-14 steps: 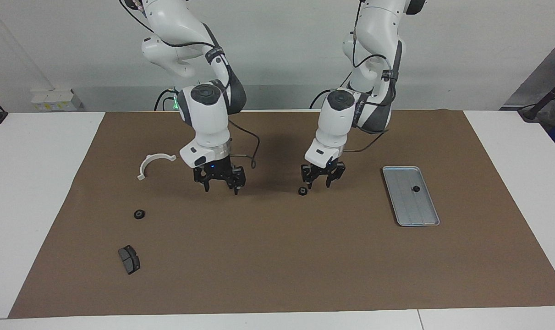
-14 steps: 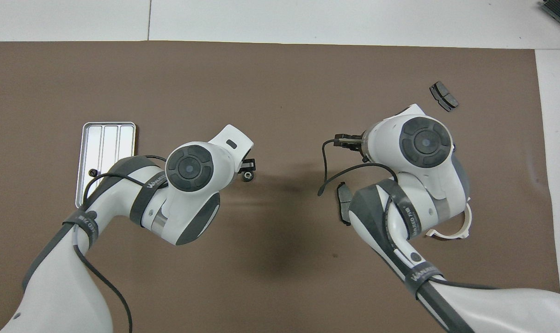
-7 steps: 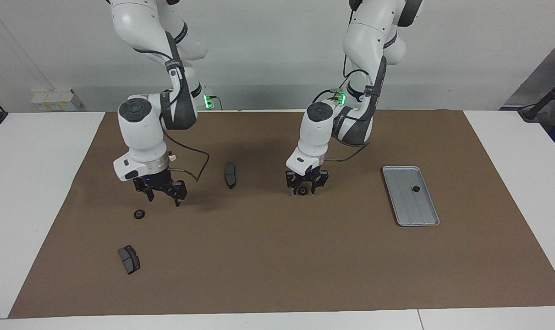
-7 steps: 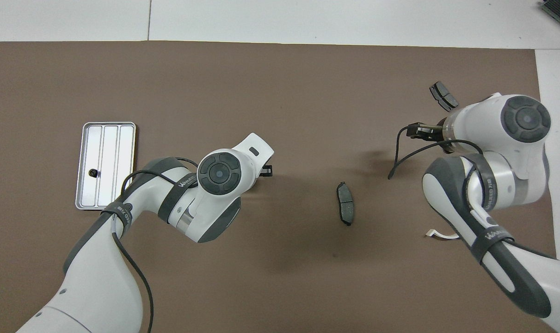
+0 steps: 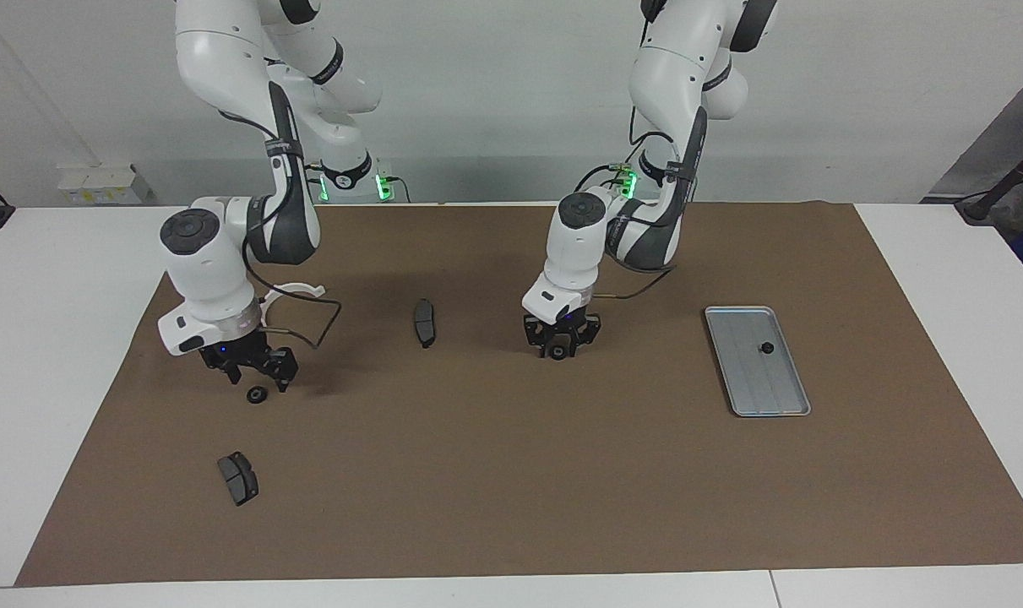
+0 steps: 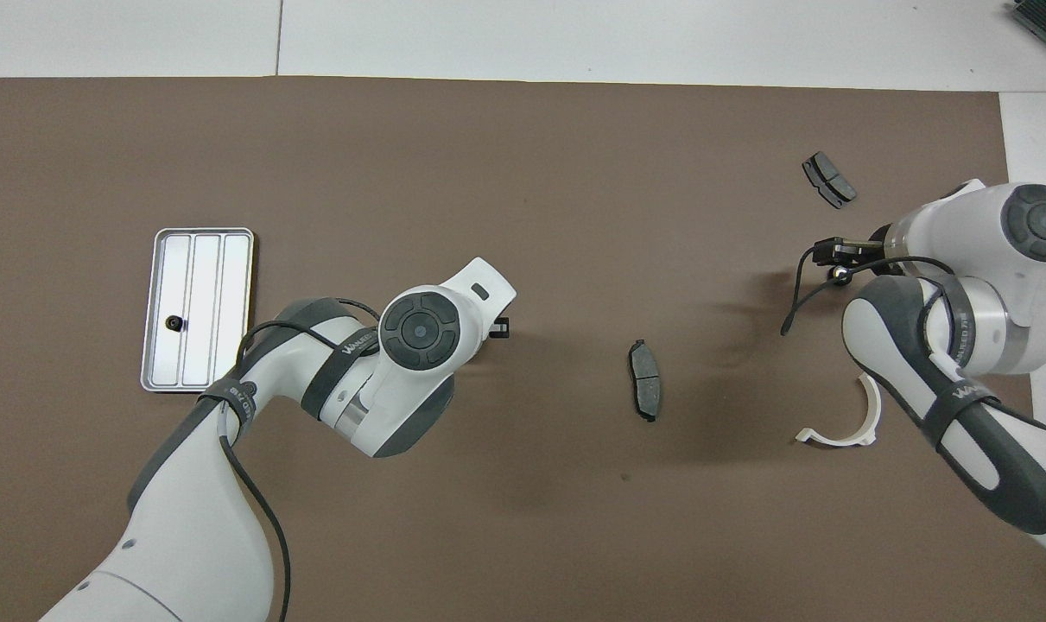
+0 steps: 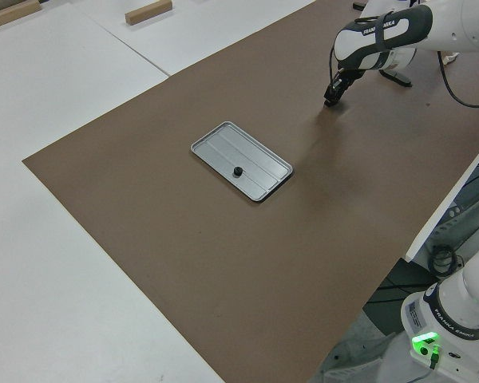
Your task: Pick bearing gear from pile to tray
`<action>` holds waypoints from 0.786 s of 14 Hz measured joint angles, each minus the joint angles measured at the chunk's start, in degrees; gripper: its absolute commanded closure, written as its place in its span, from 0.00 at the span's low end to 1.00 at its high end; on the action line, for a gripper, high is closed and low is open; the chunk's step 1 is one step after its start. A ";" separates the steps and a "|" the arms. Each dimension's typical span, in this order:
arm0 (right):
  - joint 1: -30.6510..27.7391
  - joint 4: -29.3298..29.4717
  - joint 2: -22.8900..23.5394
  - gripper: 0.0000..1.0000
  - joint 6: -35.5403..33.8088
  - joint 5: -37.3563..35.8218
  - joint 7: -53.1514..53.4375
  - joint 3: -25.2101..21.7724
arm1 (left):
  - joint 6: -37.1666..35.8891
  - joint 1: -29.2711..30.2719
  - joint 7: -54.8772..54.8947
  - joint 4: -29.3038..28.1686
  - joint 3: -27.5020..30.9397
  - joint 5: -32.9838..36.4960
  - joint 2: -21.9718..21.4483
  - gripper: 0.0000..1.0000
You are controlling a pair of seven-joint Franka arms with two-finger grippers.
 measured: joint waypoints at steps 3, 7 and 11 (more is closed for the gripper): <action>-0.55 0.47 1.55 0.27 0.84 0.90 -1.04 0.07 | -0.21 -0.21 -0.01 -0.06 -0.08 0.02 -0.20 0.87; -0.45 0.39 1.92 0.49 0.84 1.58 -1.04 0.26 | -3.94 0.66 -0.13 2.54 0.72 0.01 0.01 0.98; -0.41 -0.08 2.04 0.51 0.82 1.63 -1.04 0.33 | -8.73 11.33 3.60 9.00 1.10 -0.30 -0.68 1.00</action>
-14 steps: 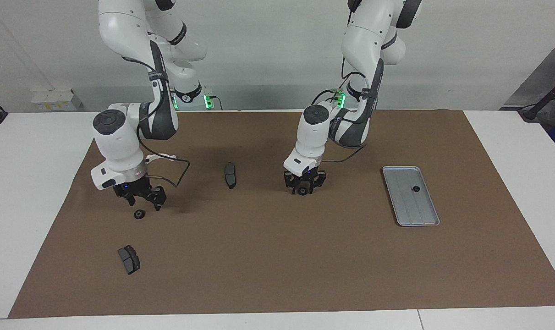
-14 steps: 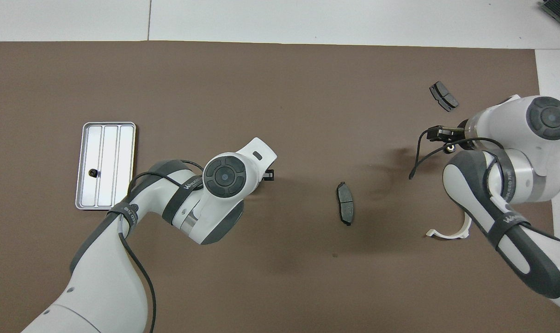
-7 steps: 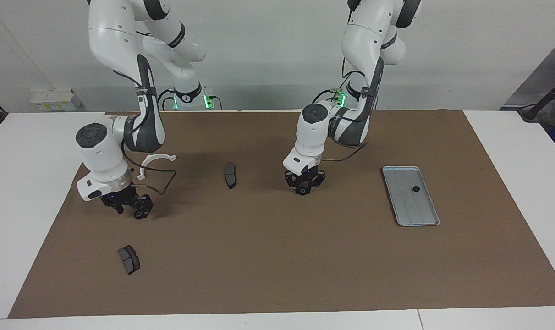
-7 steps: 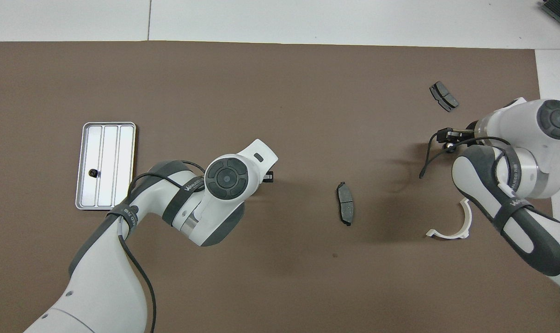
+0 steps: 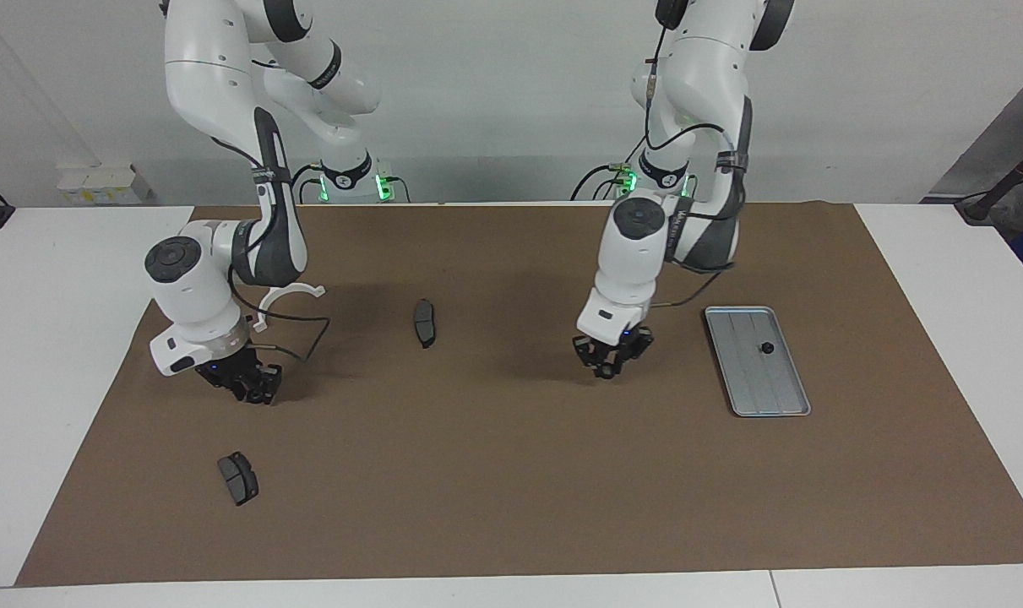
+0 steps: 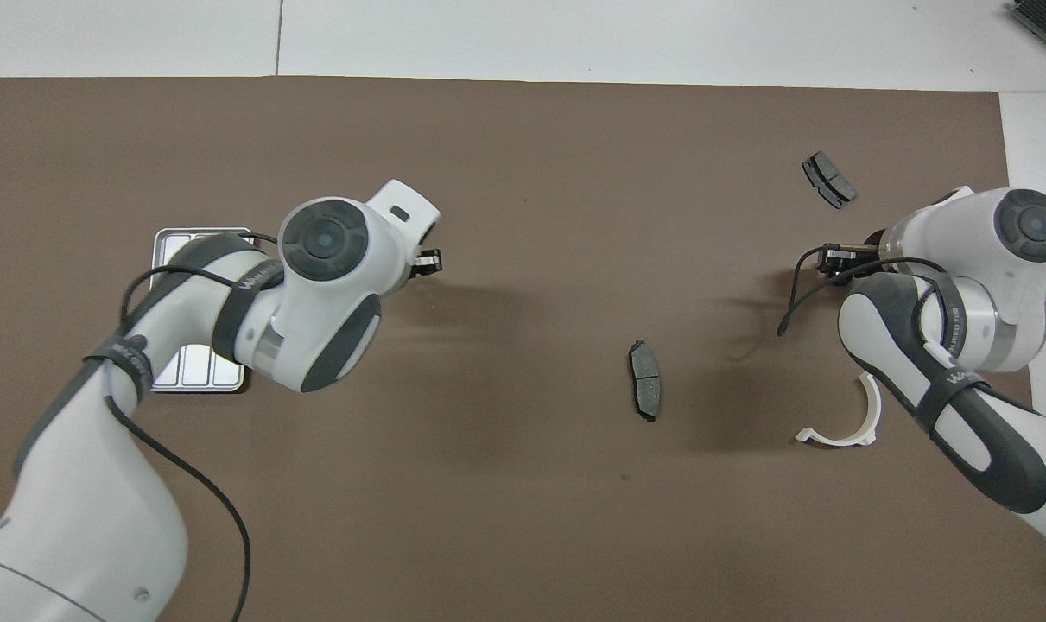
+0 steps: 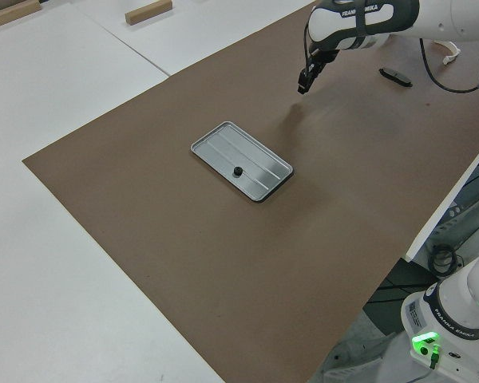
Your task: Pick bearing gear from pile to tray
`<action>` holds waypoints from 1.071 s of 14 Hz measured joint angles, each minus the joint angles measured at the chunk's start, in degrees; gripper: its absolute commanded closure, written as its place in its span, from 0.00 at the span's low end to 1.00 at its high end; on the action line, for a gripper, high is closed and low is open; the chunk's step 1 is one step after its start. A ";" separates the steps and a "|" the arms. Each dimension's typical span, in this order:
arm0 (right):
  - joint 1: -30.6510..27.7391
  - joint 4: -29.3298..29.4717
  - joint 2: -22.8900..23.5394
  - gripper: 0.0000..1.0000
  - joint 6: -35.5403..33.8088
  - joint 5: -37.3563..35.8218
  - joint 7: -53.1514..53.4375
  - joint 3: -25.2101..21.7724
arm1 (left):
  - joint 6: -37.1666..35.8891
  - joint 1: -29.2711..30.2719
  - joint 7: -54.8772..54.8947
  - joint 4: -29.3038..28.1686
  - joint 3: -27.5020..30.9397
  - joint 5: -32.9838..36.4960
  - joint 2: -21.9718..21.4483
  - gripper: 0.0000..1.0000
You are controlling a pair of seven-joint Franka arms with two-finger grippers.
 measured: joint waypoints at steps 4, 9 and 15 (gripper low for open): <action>0.02 -0.31 0.01 0.59 0.00 0.17 0.00 0.00 | -3.24 12.92 17.04 0.30 -0.04 -6.17 -2.07 1.00; 0.43 -0.21 -0.22 1.00 -0.01 0.21 0.01 0.22 | -5.07 23.51 34.36 -5.06 -0.04 -8.43 -3.59 0.99; 12.72 0.34 -5.35 1.00 -5.85 0.94 15.55 0.67 | -4.96 26.30 38.73 -11.74 -0.26 -8.57 -6.90 0.49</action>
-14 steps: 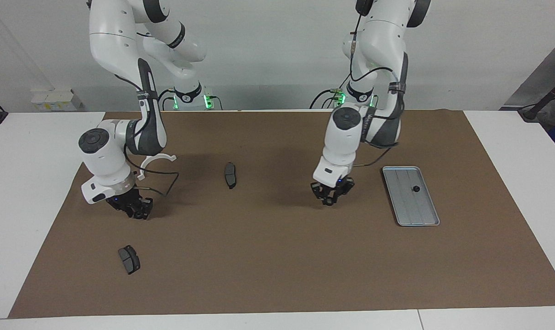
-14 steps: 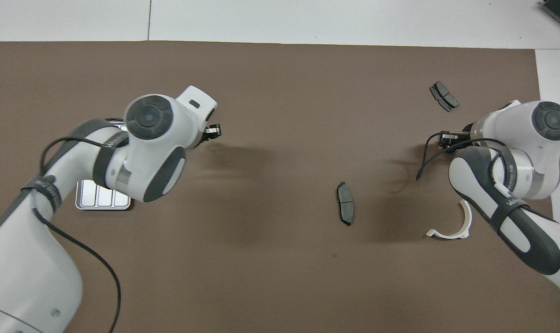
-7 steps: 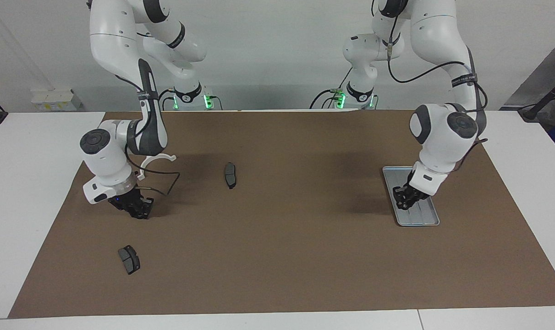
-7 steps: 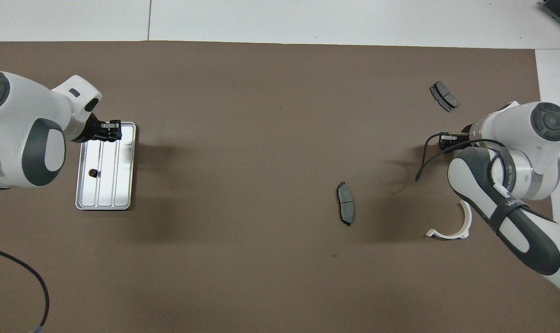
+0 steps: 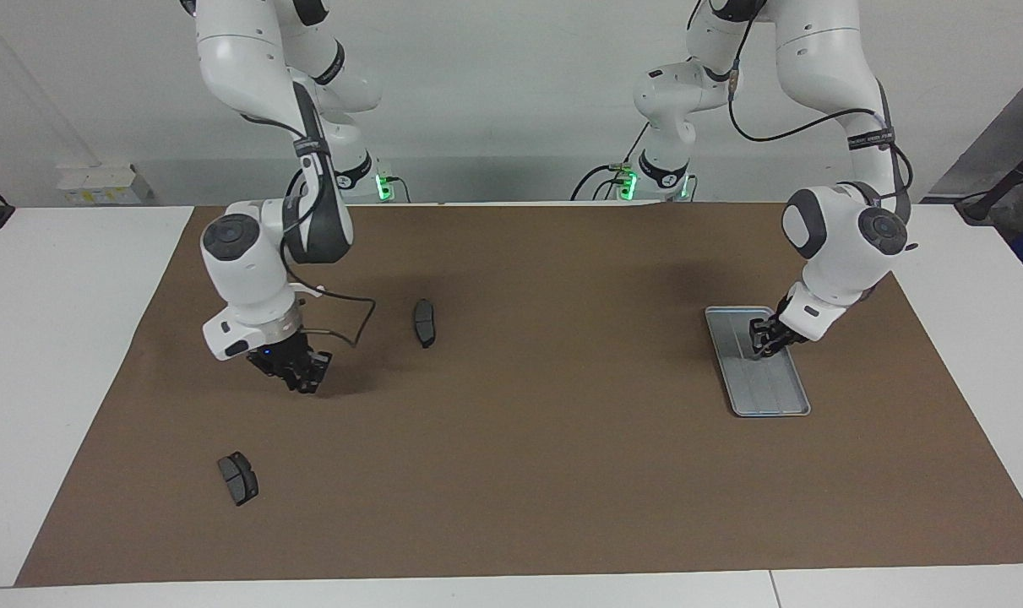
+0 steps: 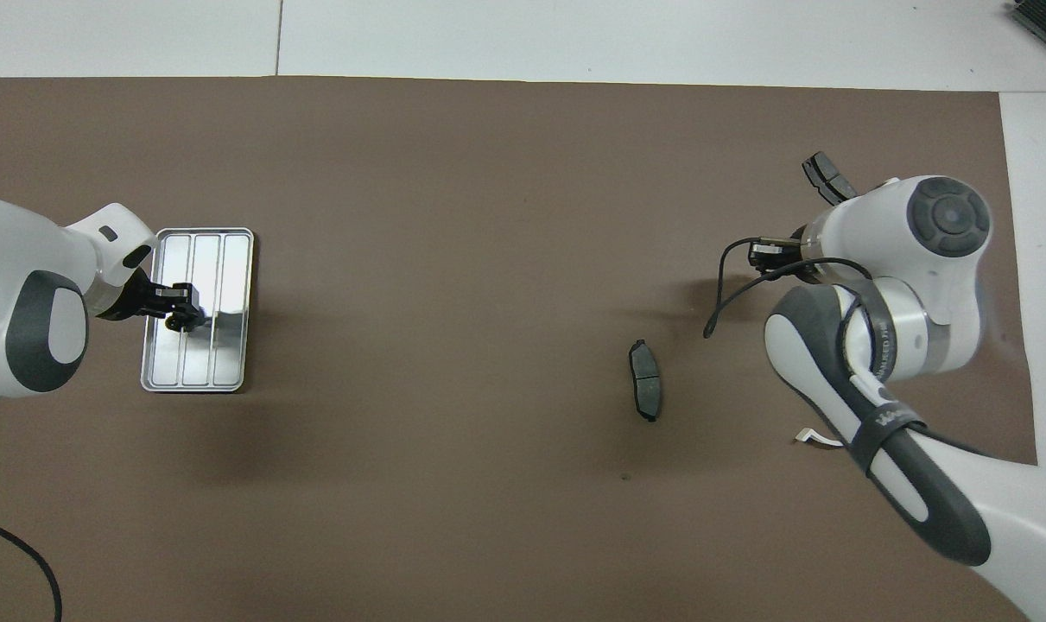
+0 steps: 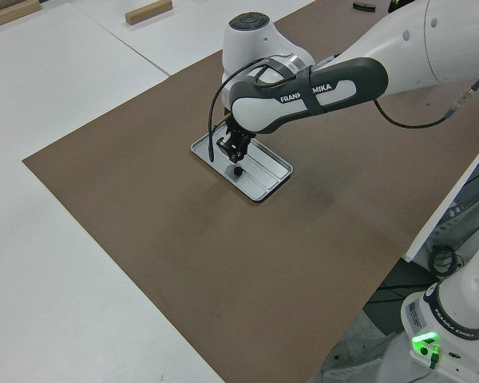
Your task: Pick bearing gear from pile to tray
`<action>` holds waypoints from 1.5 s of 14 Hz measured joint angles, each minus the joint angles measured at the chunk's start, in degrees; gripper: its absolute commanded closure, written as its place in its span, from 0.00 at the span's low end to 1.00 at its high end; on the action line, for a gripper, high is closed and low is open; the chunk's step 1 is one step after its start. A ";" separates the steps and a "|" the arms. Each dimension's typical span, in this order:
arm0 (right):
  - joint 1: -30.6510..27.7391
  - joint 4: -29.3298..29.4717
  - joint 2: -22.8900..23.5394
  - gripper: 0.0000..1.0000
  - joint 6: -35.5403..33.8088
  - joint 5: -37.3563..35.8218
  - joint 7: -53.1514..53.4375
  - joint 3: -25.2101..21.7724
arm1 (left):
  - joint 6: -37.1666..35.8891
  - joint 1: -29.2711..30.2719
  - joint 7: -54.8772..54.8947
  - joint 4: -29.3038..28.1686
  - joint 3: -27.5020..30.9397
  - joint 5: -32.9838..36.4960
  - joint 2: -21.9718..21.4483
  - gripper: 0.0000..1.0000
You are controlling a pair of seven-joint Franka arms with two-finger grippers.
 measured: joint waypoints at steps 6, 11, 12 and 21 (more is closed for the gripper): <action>15.97 2.12 0.05 1.00 -0.40 0.02 17.05 0.24 | 1.33 -0.15 -2.28 1.21 -0.83 -0.36 -0.51 0.44; 27.38 14.99 9.95 1.00 -0.42 0.00 30.65 0.25 | 1.31 -6.46 -11.87 5.67 -1.24 -2.37 -0.54 0.35; 28.66 17.43 12.19 1.00 -0.42 0.00 31.59 0.24 | 1.35 -8.12 -14.54 5.92 -1.28 -2.40 -0.53 0.34; 32.06 21.55 17.75 0.00 -0.39 -0.36 33.25 -0.01 | 12.61 -19.31 -37.70 6.15 -1.42 -2.47 0.37 0.34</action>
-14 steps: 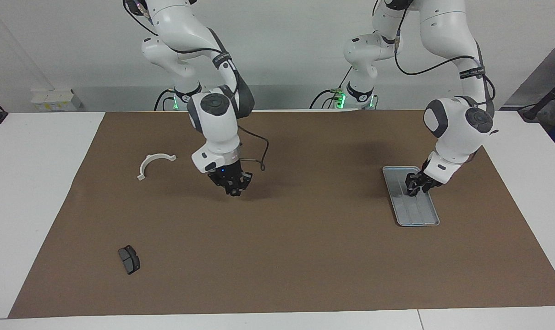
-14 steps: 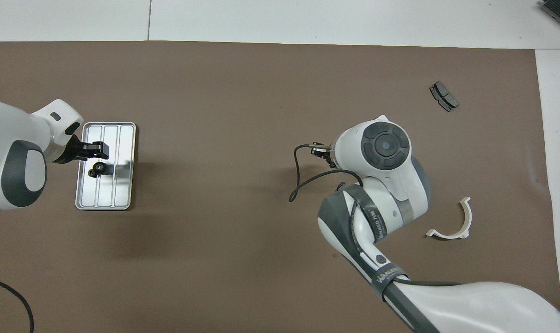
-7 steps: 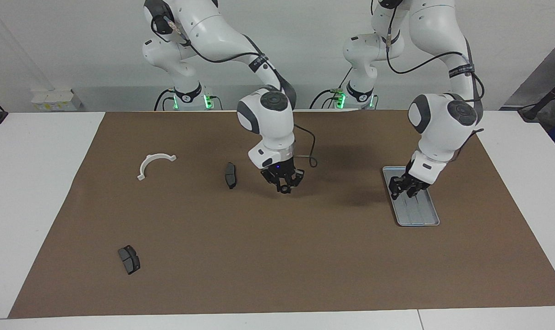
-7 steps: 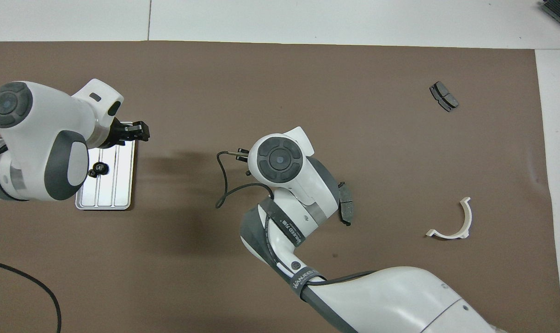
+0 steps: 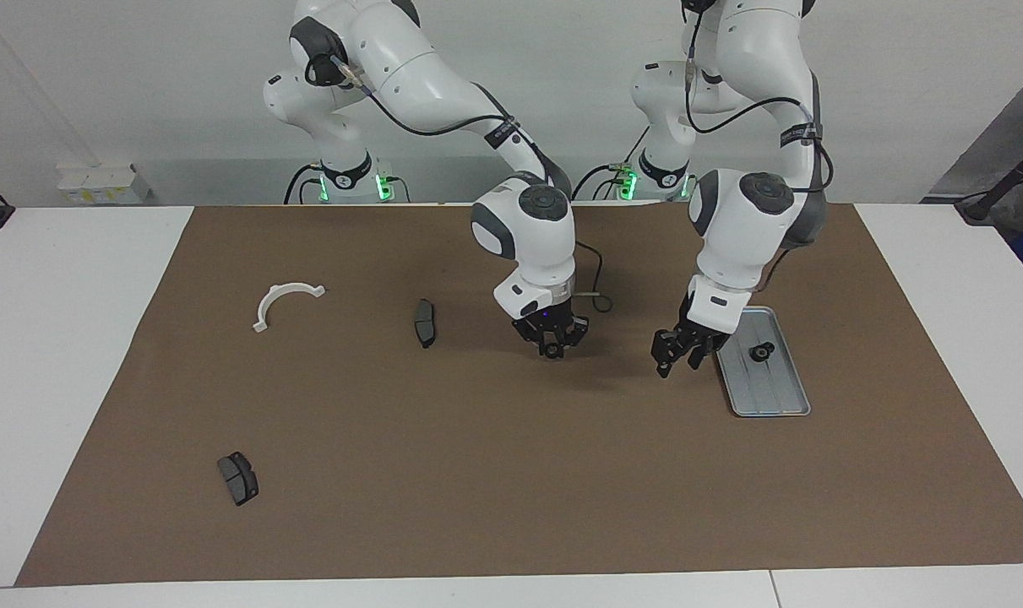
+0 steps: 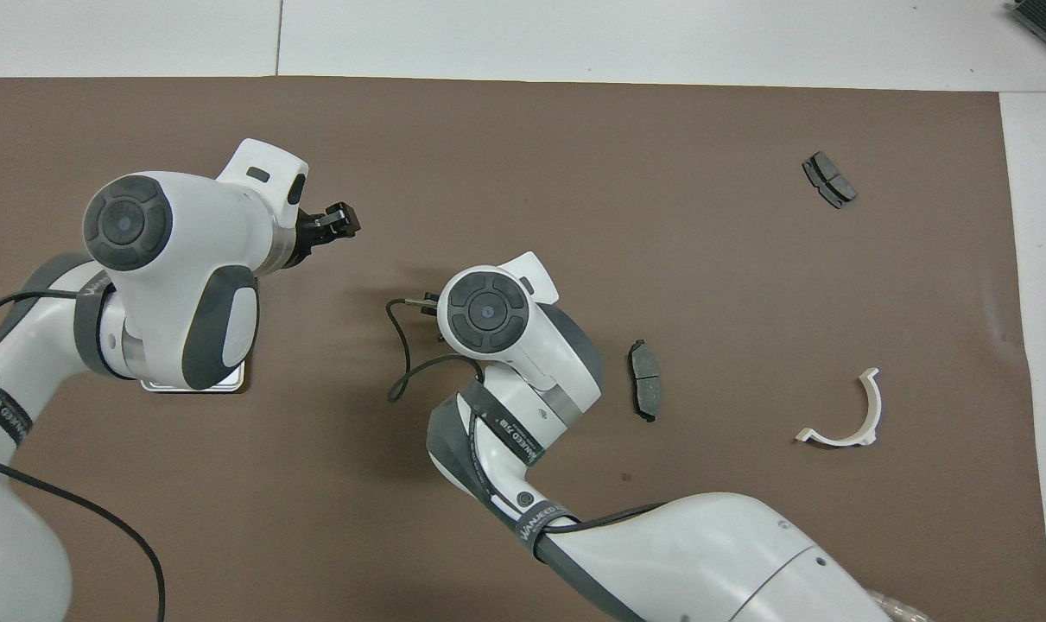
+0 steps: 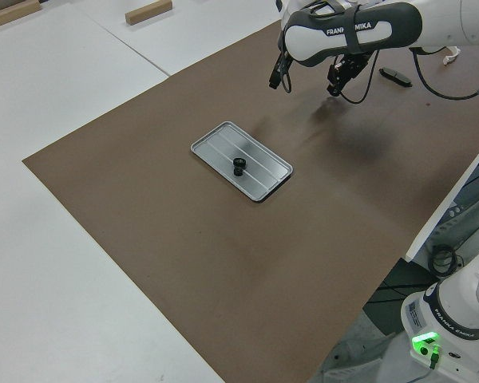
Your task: Pick bearing gear from pile to tray
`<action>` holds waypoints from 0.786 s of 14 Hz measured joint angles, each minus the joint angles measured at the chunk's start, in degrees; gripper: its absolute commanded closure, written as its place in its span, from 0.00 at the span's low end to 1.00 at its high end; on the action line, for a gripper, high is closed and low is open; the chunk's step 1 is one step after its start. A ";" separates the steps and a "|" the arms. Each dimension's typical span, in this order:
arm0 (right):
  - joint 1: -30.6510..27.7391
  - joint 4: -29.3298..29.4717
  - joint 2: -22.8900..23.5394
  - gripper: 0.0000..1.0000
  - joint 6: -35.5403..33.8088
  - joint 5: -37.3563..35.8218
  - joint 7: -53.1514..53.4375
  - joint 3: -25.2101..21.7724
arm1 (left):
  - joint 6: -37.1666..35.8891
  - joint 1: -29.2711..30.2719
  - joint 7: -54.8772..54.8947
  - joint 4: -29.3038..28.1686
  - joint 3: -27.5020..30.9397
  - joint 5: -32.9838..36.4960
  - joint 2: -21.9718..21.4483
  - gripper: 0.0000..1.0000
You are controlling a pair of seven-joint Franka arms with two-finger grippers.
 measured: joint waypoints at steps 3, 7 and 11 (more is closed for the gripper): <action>-1.21 0.29 -0.48 0.00 0.00 -0.18 -0.01 -0.48 | 2.81 -1.43 -4.19 0.74 0.01 -0.02 0.42 0.34; -6.49 -2.54 -6.64 0.00 -1.05 -0.46 -3.19 -0.70 | 4.56 -4.79 -8.16 3.63 0.00 -0.03 2.86 0.39; -14.95 -8.75 -15.89 0.00 -3.56 -0.46 -11.78 -0.86 | 5.62 -10.37 -8.71 6.00 0.05 0.47 7.05 0.39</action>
